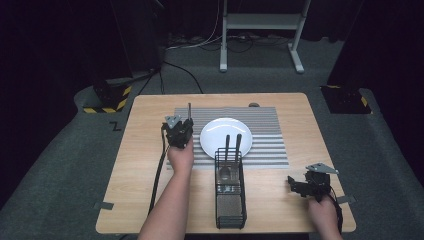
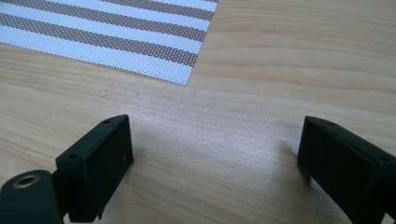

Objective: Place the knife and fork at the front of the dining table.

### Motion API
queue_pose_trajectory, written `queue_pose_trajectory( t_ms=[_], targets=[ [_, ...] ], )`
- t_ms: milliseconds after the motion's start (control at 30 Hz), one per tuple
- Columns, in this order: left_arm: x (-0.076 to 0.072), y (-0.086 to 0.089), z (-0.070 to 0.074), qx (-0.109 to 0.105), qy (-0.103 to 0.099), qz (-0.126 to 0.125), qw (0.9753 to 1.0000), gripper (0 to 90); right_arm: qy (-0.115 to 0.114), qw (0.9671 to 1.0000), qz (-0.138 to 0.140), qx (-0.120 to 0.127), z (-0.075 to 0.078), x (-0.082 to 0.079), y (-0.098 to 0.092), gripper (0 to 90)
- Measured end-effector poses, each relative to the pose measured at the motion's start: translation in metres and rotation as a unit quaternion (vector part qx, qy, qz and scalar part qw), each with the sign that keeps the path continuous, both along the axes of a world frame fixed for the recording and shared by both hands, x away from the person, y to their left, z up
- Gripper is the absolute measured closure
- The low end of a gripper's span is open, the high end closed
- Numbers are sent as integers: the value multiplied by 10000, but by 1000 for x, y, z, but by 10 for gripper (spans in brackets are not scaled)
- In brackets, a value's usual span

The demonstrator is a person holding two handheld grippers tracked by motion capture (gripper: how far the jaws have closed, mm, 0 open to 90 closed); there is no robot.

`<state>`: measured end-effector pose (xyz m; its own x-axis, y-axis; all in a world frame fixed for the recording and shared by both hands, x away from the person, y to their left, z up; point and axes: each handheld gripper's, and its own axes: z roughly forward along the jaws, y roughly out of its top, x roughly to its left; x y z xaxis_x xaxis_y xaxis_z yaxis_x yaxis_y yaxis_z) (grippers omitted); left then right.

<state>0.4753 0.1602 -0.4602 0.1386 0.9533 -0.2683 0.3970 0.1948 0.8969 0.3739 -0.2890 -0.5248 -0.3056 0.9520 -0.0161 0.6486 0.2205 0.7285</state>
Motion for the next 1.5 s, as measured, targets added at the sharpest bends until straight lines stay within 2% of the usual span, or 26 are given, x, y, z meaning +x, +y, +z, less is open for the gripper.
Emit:
queue_pose_trajectory(
  t_ms=[200, 467, 833, 1267, 1500],
  targets=[
    [-5, 4, 2, 12, 45, 127, 9999, 832, 7, 10000, -7, 9, 0, 0, 0, 99],
    [1, 4, -6, -48, 107, 165, 9998, 832, 8, 10000, -7, 20, 0, 0, 0, 99],
    [4, 5, -10, -38, 165, 240, 9996, 831, -1, 10000, 15, -2, 0, 0, 0, 100],
    [21, 4, -23, -166, 397, 304, 9986, 830, 8, 10000, 12, 9, 0, 0, 0, 99],
    [25, -2, -26, 19, 455, 302, 9985, 829, 3, 10000, 21, 4, 0, 0, 0, 99]
  ],
)
